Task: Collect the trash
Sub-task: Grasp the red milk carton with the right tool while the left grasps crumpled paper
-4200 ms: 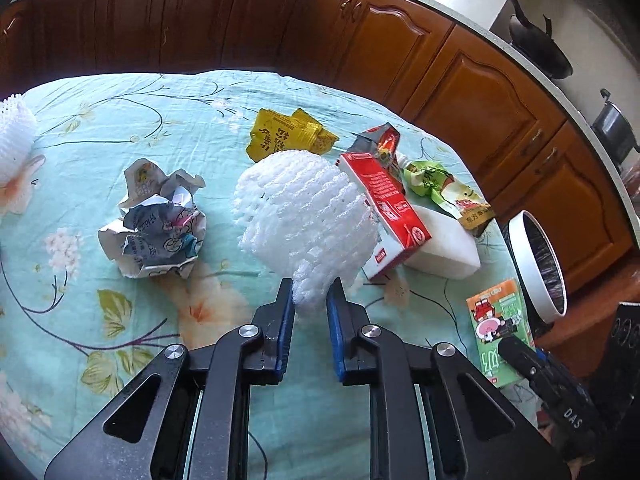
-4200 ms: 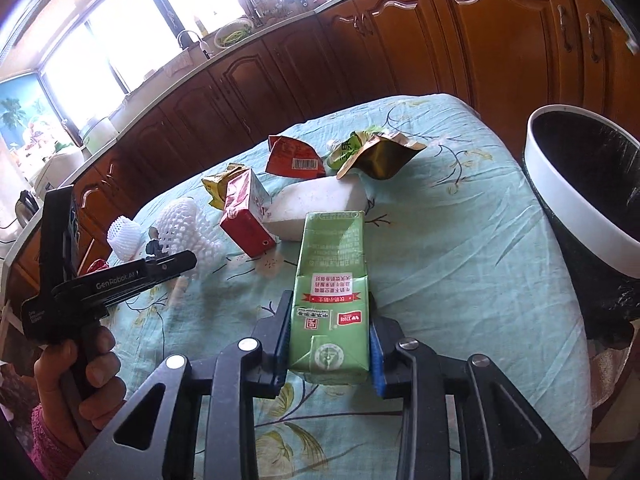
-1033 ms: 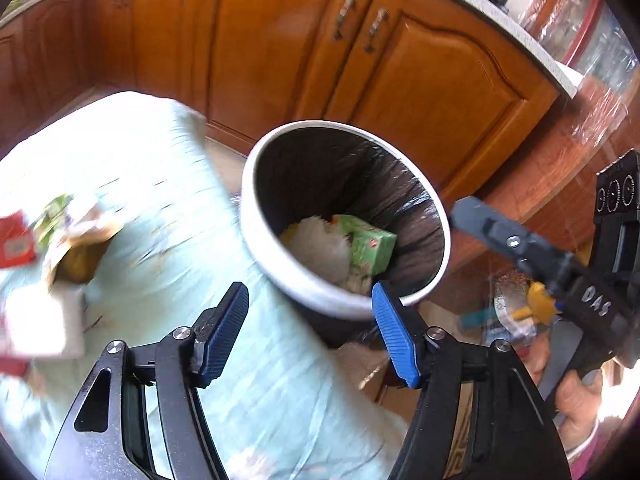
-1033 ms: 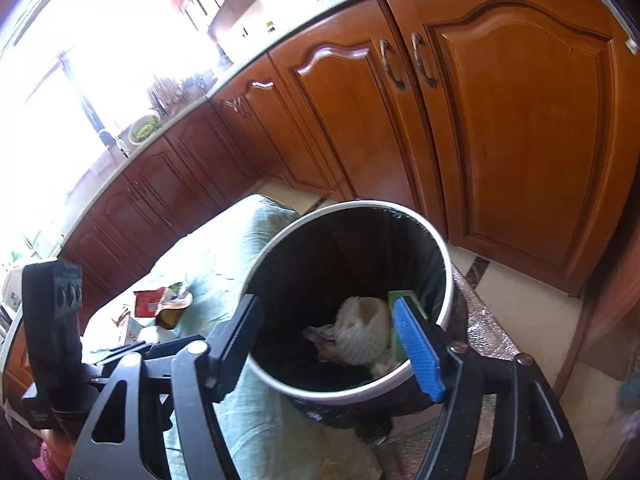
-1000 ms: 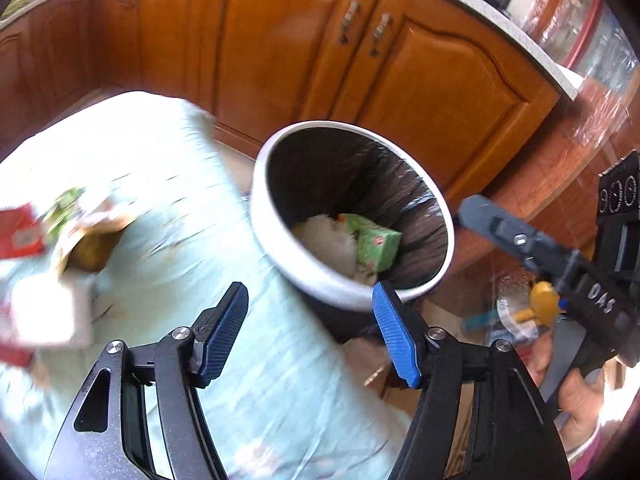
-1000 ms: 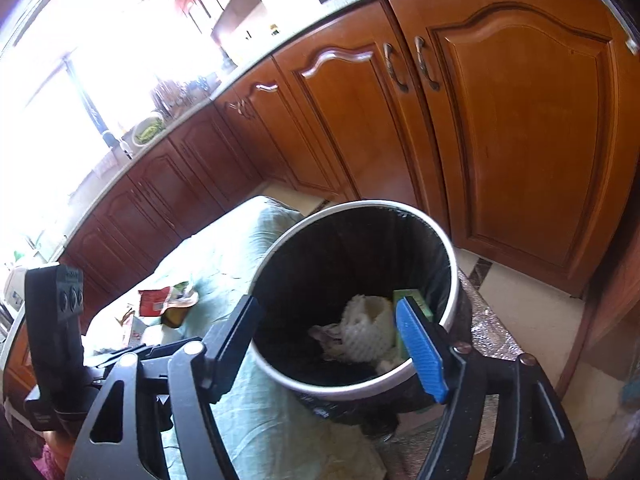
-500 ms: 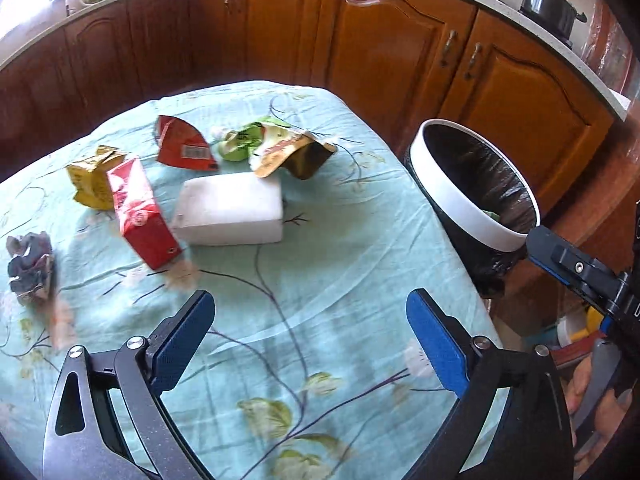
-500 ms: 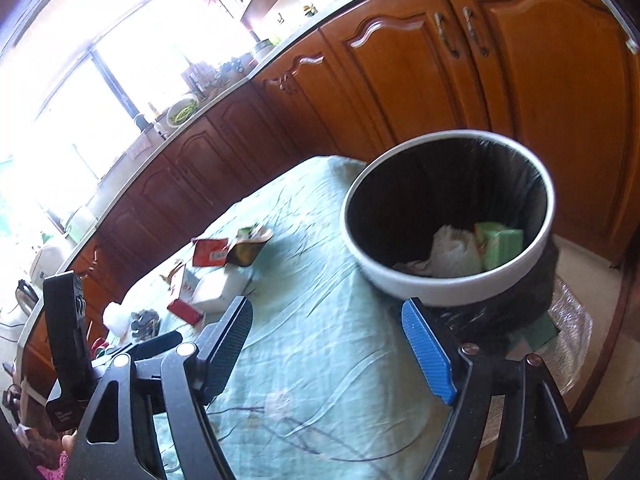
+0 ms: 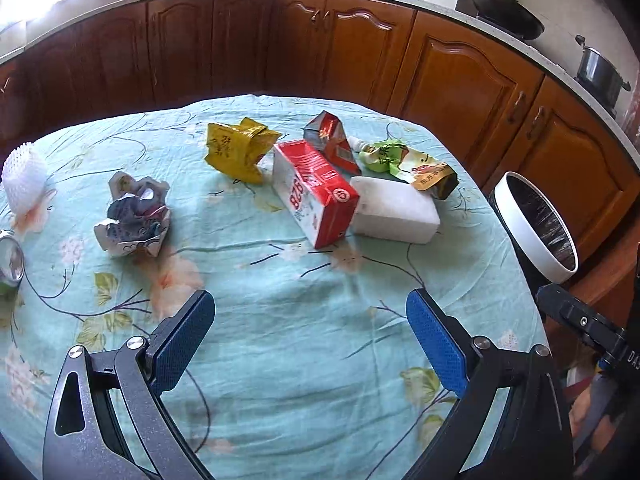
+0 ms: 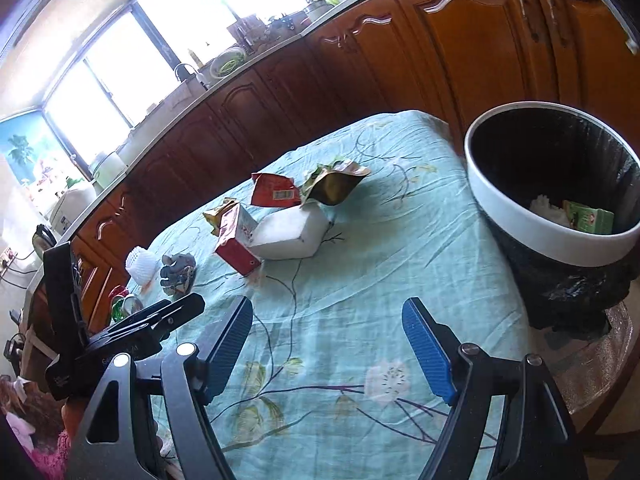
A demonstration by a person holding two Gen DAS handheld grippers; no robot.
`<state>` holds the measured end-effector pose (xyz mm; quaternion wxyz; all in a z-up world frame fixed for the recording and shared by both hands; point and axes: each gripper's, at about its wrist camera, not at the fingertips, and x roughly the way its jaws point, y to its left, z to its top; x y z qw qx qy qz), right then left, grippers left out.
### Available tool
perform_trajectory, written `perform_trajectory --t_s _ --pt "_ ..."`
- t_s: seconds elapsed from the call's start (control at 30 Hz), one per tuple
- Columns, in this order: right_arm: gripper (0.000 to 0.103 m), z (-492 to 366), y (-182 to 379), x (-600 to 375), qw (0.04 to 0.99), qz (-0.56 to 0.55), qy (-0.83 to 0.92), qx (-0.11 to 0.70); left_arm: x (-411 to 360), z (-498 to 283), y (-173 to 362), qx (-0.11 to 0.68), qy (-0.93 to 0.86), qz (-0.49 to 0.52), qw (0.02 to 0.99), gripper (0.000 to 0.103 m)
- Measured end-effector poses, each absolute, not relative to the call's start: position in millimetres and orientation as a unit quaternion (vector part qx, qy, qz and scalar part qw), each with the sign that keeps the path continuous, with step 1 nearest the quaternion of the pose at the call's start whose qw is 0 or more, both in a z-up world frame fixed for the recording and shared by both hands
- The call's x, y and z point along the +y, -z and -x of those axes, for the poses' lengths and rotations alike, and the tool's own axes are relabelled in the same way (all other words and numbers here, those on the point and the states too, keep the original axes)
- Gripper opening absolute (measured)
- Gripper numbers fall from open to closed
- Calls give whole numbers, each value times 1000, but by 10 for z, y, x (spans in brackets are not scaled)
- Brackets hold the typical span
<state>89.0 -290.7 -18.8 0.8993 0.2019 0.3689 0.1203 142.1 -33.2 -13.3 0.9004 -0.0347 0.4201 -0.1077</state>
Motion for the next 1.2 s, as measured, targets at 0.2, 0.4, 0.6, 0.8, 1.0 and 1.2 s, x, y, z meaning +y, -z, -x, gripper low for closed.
perform_trajectory --t_s 0.2,0.4,0.6,0.8,1.0,1.2 --pt "79 -1020 108 -2555 901 -170 -155 367 -27 -1437 84 412 72 51 907 98" --pt "74 -1243 53 -2252 904 -141 -173 365 339 -1527 97 407 40 60 911 98" --pt "69 -1527 28 -1961 903 -116 -191 367 649 -1691 -6 394 9 61 917 98" --pt "61 -1882 67 -1668 900 -90 -200 376 773 -1961 -6 395 10 54 917 98" --pt "54 -2145 225 -1466 893 -66 -196 400 720 -2187 189 422 13 29 906 98" --pt "34 -2227 386 -1401 886 -57 -190 418 680 -2246 382 448 35 33 893 54"
